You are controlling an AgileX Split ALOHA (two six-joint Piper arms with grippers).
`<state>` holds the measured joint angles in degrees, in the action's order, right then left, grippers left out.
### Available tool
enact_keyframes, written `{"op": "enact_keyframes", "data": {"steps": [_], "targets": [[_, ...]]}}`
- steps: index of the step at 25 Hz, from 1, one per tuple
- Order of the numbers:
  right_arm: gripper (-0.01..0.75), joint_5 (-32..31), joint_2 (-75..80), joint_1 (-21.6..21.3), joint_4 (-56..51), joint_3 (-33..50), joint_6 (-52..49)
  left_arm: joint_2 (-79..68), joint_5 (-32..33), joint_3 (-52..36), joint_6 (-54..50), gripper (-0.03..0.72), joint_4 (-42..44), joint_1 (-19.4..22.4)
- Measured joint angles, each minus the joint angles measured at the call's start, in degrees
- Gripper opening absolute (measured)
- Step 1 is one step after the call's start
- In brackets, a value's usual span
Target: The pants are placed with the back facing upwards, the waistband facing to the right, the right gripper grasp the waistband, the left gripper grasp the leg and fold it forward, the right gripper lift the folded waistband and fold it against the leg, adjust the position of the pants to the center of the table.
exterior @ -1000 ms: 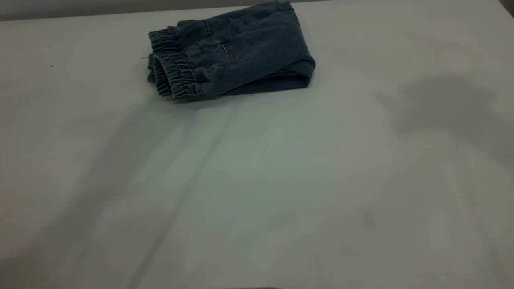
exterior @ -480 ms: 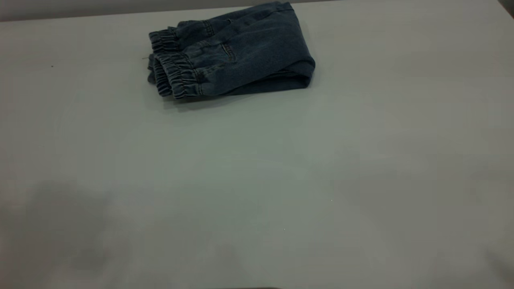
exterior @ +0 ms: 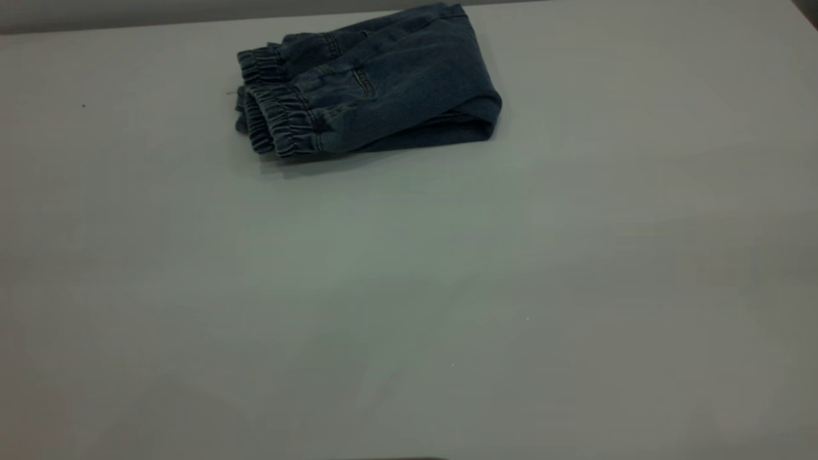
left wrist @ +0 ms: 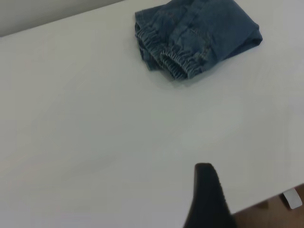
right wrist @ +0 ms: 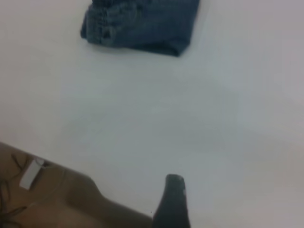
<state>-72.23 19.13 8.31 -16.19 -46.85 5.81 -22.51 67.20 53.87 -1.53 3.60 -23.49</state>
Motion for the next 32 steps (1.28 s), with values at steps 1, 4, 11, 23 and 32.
{"op": "enact_keyframes", "data": {"steps": [1,4,11,23,32], "targets": [[0.569,0.0,-1.0,0.0,0.4,1.8,-0.2,1.1,0.0,-1.3,0.0,0.443,-0.1,0.0],[0.569,0.5,-3.6,0.0,0.8,7.5,-0.7,3.3,0.0,-6.2,0.0,0.443,-0.5,0.0],[0.569,4.5,-6.5,0.0,4.7,18.4,0.9,5.2,0.0,-15.3,4.0,0.443,-0.8,0.0],[0.569,7.8,-15.1,0.0,5.3,18.9,2.4,5.2,-0.8,-24.4,6.0,0.443,-2.7,0.0],[0.569,7.1,-18.6,0.0,5.7,19.6,2.4,5.2,-3.2,-25.6,5.9,0.443,-5.0,0.0]]}}
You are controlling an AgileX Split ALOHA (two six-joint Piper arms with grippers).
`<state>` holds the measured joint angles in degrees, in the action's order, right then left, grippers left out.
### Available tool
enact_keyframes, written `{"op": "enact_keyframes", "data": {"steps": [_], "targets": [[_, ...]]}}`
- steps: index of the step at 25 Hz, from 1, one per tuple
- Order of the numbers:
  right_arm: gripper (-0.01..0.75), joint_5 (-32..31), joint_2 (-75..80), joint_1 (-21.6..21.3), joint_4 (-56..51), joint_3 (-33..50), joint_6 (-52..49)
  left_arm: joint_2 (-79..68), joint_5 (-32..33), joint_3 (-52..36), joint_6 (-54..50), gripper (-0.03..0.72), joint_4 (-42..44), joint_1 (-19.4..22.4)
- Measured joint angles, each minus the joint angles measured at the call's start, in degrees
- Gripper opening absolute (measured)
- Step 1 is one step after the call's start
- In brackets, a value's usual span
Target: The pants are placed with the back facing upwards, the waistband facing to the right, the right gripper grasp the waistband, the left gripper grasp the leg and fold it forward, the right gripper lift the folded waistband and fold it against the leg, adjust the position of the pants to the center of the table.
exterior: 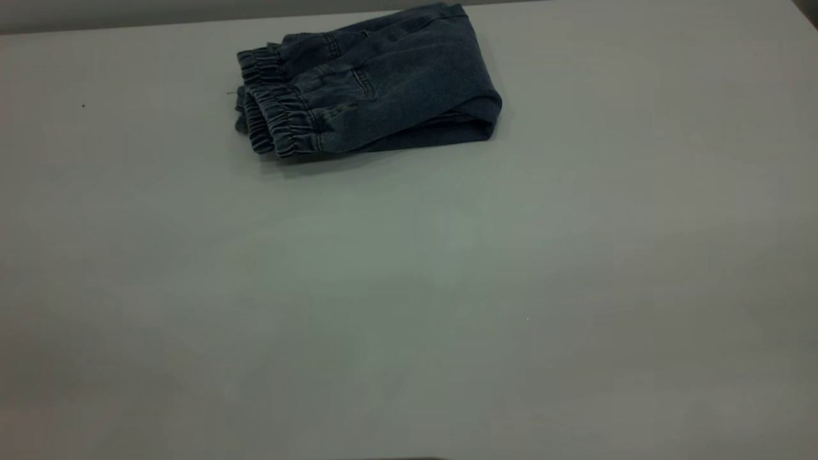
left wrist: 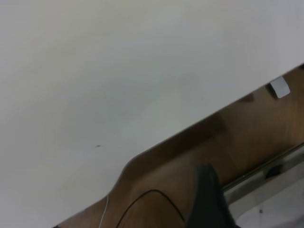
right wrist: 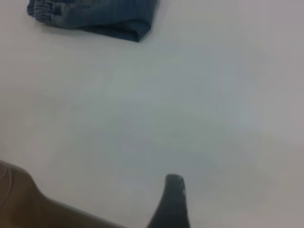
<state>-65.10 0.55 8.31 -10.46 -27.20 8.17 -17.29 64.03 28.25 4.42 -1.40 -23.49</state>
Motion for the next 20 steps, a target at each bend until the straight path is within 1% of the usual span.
{"op": "enact_keyframes", "data": {"steps": [14,16,18,20], "targets": [[0.569,-0.1,-1.2,0.0,0.0,0.0,0.0,0.4,-0.1,0.0,-0.1,0.443,-0.1,0.2],[0.569,-0.1,-1.2,0.0,0.0,0.0,0.0,1.7,-0.1,0.0,-0.1,0.443,-0.2,2.3],[0.569,-0.1,-1.2,0.0,0.0,0.0,0.0,3.9,-0.1,0.0,-0.1,0.443,-0.2,6.3],[0.569,-0.1,-1.2,0.0,0.0,0.0,0.0,6.6,-0.1,0.0,-0.1,0.443,-0.2,11.3]]}}
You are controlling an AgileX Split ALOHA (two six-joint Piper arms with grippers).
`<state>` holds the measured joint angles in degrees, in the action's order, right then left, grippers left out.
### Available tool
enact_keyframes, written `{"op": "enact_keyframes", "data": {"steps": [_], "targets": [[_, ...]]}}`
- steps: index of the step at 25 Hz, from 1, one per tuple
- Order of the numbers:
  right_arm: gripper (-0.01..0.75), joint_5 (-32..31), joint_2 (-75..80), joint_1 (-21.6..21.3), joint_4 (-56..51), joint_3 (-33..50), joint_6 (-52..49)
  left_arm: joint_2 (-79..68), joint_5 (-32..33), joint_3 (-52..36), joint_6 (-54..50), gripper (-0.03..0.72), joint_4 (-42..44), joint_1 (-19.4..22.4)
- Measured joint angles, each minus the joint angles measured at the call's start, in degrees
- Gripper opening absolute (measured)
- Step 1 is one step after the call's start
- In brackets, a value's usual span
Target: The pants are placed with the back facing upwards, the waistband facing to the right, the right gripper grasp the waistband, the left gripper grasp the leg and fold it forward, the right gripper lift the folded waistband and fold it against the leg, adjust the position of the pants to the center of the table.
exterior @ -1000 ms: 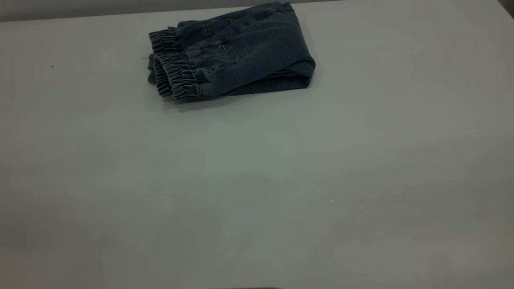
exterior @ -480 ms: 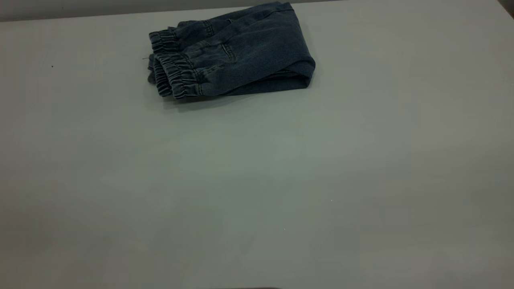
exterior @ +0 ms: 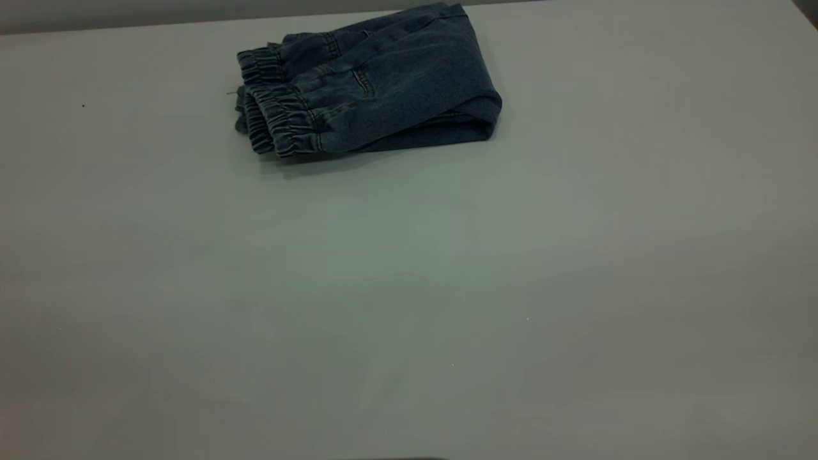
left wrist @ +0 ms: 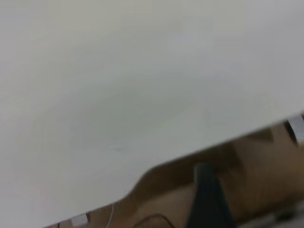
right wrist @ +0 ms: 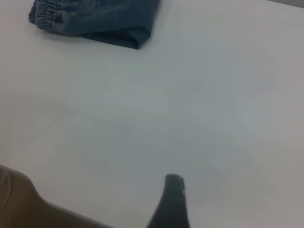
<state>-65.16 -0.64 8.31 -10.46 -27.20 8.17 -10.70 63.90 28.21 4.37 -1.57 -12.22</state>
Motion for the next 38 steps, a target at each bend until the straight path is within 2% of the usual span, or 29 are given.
{"op": "enact_keyframes", "data": {"steps": [5,10,13,22,32,38], "targets": [[0.569,0.0,0.0,-0.2,0.0,0.0,0.0,7.8,0.2,0.0,0.0,0.443,0.0,8.6],[0.569,0.0,0.0,-5.4,0.0,0.0,0.0,11.5,0.3,0.0,0.0,0.443,0.0,12.8],[0.569,0.0,0.0,-7.3,0.0,0.0,0.0,11.7,0.4,0.0,0.0,0.443,-0.1,13.1],[0.569,0.0,0.0,-8.9,-0.9,0.0,0.0,11.7,0.4,0.0,0.0,0.443,-0.1,13.1],[0.569,0.0,0.0,-9.0,-0.7,0.0,0.0,11.7,0.6,0.0,0.0,0.443,-0.1,13.1],[0.569,0.0,0.0,-9.0,3.9,0.0,-5.4,11.7,0.6,0.0,0.0,0.443,-0.1,13.1]]}}
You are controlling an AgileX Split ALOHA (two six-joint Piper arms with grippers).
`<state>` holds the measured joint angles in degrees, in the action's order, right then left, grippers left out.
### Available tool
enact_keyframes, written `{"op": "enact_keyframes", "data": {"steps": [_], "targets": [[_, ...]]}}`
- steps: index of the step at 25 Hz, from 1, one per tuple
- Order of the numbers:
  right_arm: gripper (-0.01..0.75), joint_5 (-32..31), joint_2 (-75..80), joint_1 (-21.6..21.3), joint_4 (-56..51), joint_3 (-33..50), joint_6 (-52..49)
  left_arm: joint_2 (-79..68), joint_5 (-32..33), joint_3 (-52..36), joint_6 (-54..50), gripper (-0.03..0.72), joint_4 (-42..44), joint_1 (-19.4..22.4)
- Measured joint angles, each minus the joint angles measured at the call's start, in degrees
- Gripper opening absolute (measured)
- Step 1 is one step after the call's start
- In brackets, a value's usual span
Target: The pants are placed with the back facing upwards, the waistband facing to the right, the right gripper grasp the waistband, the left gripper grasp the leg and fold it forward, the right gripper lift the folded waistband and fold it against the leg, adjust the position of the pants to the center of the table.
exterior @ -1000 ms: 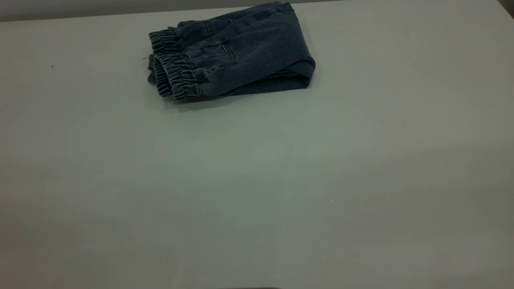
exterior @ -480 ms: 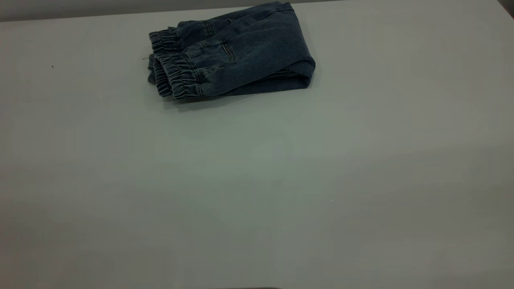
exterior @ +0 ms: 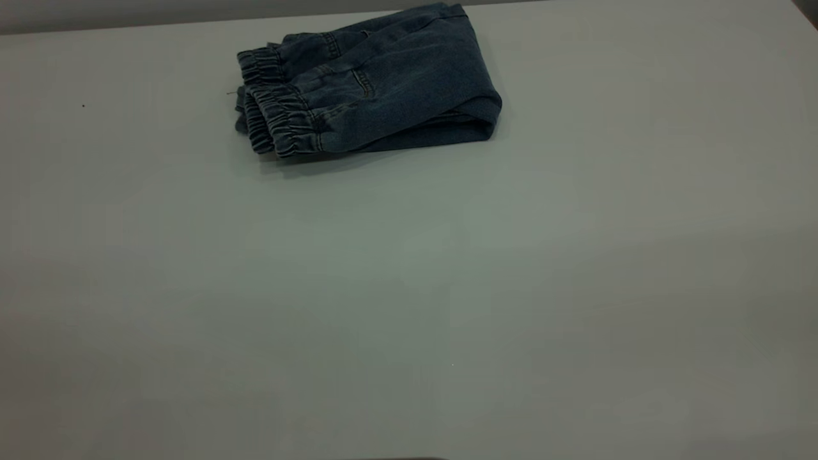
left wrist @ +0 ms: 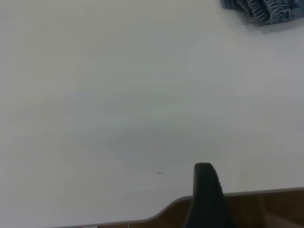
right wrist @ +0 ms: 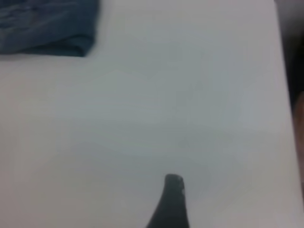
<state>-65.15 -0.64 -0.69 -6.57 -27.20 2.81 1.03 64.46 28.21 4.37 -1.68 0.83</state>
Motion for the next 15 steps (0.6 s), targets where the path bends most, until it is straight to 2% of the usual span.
{"op": "enact_keyframes", "data": {"steps": [15], "targets": [[0.569,0.0,0.0,0.0,0.4,0.0,-0.9,0.0,0.1,0.0,0.0,0.442,0.0,0.0]]}}
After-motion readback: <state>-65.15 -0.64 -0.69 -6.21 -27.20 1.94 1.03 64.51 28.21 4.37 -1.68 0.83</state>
